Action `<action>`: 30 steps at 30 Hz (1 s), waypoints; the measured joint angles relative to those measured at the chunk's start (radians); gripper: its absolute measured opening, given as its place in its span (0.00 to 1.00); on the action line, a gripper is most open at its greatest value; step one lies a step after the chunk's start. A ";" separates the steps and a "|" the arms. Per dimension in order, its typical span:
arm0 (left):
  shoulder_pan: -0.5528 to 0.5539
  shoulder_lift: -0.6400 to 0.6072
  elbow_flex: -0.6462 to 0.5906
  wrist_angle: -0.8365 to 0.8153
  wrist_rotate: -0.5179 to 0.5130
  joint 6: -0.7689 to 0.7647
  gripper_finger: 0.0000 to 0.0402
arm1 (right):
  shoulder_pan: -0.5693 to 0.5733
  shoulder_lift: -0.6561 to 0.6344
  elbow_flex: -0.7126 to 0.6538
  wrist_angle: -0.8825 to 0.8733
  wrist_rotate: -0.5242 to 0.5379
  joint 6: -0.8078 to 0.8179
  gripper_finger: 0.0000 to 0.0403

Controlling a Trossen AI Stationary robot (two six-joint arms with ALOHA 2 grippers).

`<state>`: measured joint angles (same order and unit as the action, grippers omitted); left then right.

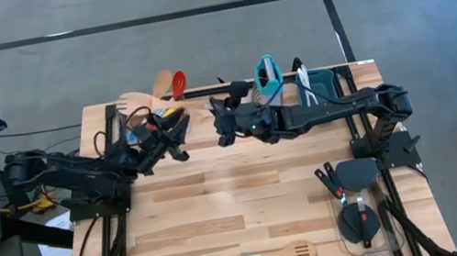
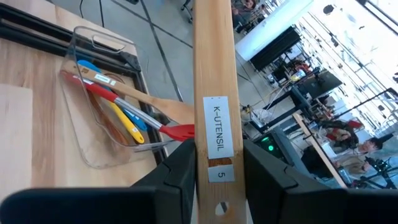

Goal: Pick & Place Kitchen Items
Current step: Put the wooden fork into the left transparent bin

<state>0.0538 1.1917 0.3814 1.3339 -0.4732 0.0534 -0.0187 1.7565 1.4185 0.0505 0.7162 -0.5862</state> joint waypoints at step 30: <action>0.022 0.006 0.010 0.023 0.012 -0.094 0.30 | 0.063 -0.011 0.001 0.063 0.175 -0.120 0.24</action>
<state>0.0755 1.1976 0.3917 1.3567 -0.4612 -0.0407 0.0445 1.7458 1.4193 0.1131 0.8914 -0.7066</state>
